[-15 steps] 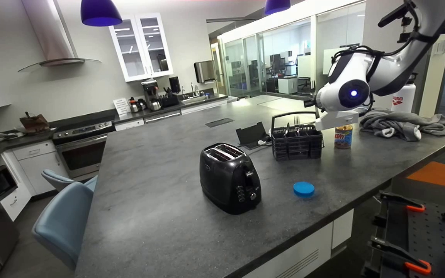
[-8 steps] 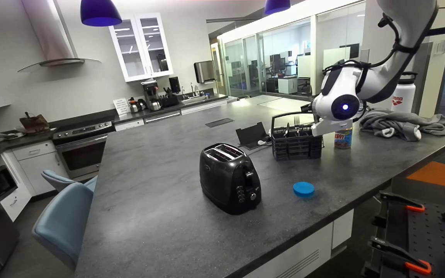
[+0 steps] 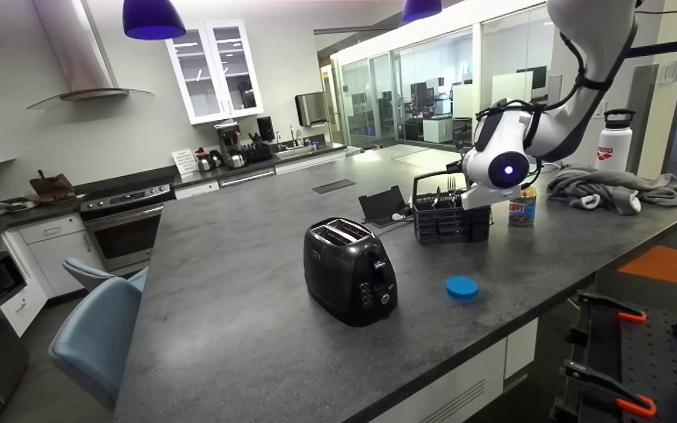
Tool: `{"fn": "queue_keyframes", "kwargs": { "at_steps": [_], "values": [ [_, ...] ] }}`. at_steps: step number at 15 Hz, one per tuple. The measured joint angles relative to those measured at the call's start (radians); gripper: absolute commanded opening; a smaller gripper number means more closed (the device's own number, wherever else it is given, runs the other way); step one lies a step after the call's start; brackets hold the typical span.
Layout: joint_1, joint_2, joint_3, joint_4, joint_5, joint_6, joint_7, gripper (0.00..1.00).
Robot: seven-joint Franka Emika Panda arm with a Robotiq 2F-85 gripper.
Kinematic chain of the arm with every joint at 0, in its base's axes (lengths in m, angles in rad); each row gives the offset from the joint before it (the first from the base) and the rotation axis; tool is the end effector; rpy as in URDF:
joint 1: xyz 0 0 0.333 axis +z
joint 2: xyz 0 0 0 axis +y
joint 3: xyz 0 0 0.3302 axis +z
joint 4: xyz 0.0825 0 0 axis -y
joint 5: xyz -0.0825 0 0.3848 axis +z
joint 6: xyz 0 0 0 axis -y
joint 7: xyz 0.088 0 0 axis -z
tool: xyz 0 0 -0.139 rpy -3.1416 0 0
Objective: Take the fork from the counter and put it in the cutlery holder, take the spoon from the cutlery holder and put it on the counter, then move the cutlery holder to the right
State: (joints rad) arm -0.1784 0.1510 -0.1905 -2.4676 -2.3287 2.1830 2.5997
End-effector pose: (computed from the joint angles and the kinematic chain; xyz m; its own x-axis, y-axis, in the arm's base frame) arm 0.4575 -0.2275 0.2477 0.2561 -0.0722 0.9640 -0.8223 -0.5405 0.1779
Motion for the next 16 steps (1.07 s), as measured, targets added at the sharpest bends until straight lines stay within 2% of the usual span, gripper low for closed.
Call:
{"fn": "queue_keyframes", "kwargs": {
  "at_steps": [11, 16],
  "values": [
    [-0.004, 0.074, 0.018, 0.008, 0.019, -0.044, 0.0, 0.02],
    [-0.036, 0.103, 0.041, 0.009, 0.027, -0.055, 0.0, 0.02]
  ]
}}
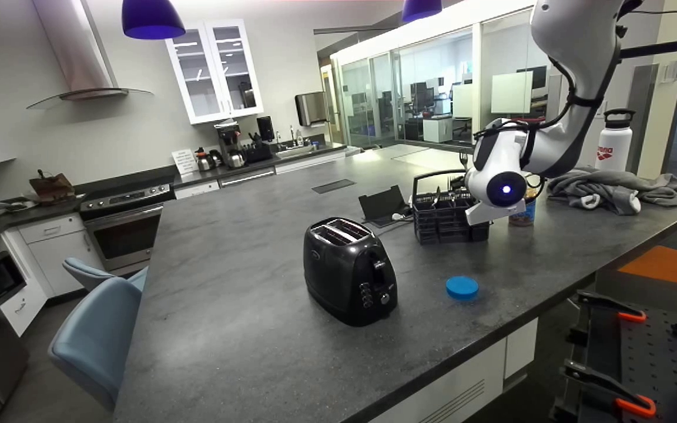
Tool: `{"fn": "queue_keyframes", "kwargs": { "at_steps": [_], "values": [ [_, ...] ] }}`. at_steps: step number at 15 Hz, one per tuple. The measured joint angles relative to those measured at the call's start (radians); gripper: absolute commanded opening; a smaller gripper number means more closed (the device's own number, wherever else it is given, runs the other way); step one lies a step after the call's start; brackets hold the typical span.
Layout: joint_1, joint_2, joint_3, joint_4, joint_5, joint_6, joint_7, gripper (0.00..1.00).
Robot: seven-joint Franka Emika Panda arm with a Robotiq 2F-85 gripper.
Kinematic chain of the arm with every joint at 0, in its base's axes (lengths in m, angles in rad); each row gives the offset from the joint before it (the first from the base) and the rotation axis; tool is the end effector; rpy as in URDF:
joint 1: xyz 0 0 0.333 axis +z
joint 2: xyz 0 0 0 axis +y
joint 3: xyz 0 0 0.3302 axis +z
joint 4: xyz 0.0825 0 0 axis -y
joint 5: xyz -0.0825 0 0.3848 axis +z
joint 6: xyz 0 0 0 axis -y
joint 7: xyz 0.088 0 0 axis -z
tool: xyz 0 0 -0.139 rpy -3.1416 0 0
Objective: Take the fork from the counter and put it in the cutlery holder, take the spoon from the cutlery holder and put it on the counter, then move the cutlery holder to the right
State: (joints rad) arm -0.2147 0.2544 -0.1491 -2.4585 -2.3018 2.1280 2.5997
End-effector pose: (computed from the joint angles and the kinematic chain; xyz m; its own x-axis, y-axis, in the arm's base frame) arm 0.4508 -0.2312 0.2046 0.3141 -0.0725 0.9466 -0.8284 -0.5080 0.2359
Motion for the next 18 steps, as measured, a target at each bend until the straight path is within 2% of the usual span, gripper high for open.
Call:
{"fn": "queue_keyframes", "kwargs": {
  "at_steps": [5, 6, 8, 15, 16, 18],
  "values": [
    [-0.09, 0.034, 0.083, 0.0, 0.0, -0.031, 0.0, 0.02],
    [-0.109, 0.041, 0.102, 0.001, 0.0, -0.039, 0.0, 0.33],
    [-0.151, 0.055, 0.144, 0.001, 0.001, -0.061, 0.0, 0.41],
    [-0.301, 0.068, 0.309, 0.0, 0.002, -0.122, 0.0, 0.95],
    [-0.32, 0.068, 0.336, -0.001, 0.002, -0.123, 0.0, 0.99],
    [-0.361, 0.066, 0.397, -0.003, 0.002, -0.124, 0.0, 1.0]
  ]
}}
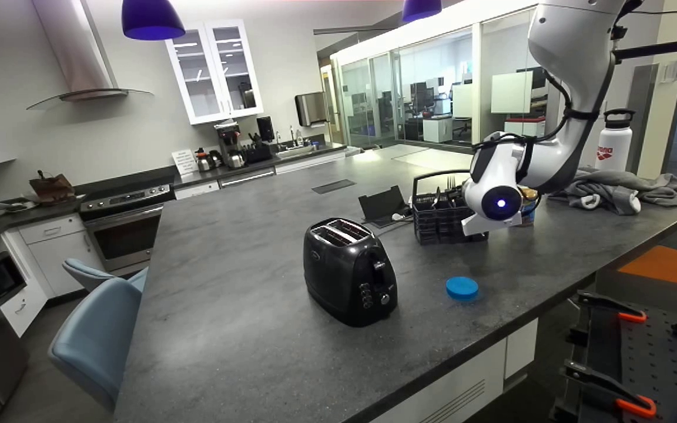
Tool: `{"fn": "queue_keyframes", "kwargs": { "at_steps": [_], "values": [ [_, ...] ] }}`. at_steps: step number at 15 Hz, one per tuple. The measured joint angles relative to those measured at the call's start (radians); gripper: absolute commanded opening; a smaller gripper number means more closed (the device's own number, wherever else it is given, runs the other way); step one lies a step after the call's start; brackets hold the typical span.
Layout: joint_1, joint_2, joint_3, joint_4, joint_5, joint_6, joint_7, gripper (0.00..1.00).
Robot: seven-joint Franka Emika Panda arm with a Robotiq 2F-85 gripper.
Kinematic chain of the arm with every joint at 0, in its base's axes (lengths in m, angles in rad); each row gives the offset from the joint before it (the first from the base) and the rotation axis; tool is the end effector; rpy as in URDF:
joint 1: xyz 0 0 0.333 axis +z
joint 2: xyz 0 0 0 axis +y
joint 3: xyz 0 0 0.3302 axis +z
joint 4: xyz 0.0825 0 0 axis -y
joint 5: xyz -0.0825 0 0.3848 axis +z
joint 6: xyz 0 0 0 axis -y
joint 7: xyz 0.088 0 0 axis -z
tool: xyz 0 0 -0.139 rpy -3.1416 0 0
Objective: Take the fork from the counter and put it in the cutlery holder, take the spoon from the cutlery holder and put it on the counter, then move the cutlery holder to the right
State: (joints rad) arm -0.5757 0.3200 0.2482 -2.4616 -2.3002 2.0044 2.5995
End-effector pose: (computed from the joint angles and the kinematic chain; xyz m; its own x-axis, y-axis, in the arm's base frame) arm 0.4538 -0.2185 0.1808 0.2853 -0.0989 0.9533 -0.8438 -0.4976 0.2009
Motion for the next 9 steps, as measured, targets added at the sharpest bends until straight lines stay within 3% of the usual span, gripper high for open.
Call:
{"fn": "queue_keyframes", "kwargs": {
  "at_steps": [4, 9],
  "values": [
    [-0.078, -0.03, 0.115, -0.014, 0.003, 0.01, 0.0, 1.0],
    [-0.113, -0.067, 0.115, -0.002, 0.002, 0.153, -0.001, 1.0]
  ]
}}
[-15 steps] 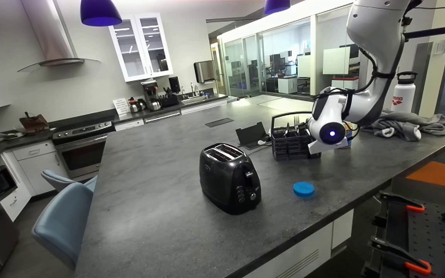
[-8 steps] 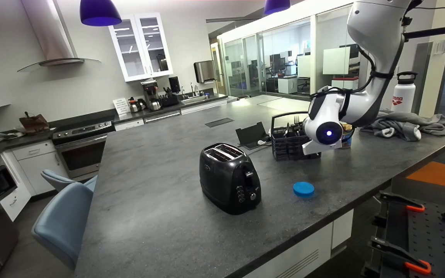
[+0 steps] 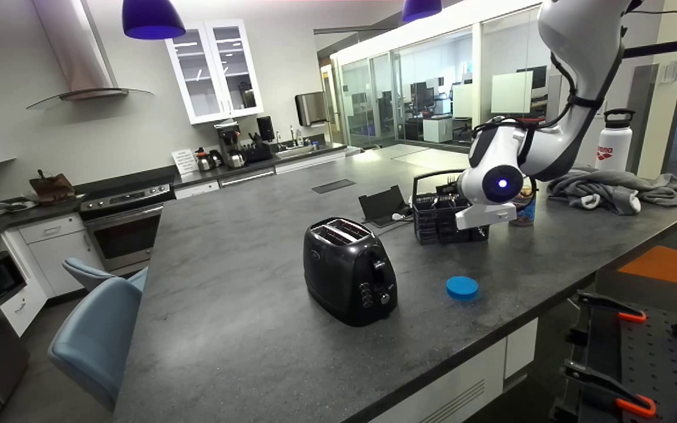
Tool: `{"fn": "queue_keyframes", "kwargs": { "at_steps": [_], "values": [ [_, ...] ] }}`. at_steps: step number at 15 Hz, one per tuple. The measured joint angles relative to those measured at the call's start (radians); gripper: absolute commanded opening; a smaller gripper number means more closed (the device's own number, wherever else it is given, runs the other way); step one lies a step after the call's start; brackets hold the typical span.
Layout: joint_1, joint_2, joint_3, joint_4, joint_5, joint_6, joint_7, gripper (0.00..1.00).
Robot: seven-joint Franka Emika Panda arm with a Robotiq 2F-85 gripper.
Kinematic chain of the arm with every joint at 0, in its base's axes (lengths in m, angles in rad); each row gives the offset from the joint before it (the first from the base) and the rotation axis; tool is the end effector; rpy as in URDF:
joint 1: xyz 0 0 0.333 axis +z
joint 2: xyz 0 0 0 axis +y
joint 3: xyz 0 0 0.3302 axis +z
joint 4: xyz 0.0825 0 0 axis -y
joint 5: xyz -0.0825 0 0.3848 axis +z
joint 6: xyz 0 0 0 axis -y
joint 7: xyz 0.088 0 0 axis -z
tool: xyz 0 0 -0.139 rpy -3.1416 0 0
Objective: Take the fork from the counter and put it in the cutlery holder, take the spoon from the cutlery holder and put it on the counter, then move the cutlery holder to the right
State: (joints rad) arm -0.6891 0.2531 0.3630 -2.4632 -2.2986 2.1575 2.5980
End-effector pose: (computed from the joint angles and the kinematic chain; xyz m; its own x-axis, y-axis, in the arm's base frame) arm 0.4603 -0.2019 0.2011 0.2804 -0.1973 0.9394 -0.8199 -0.5581 0.1276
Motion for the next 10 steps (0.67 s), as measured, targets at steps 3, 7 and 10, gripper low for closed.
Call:
{"fn": "queue_keyframes", "kwargs": {
  "at_steps": [3, 7, 10],
  "values": [
    [-0.032, 0.0, -0.012, 0.039, 0.007, 0.1, 0.0, 1.0],
    [-0.057, 0.002, -0.013, 0.095, 0.059, 0.153, 0.0, 1.0],
    [0.071, 0.003, -0.149, 0.129, 0.133, 0.195, 0.0, 1.0]
  ]
}}
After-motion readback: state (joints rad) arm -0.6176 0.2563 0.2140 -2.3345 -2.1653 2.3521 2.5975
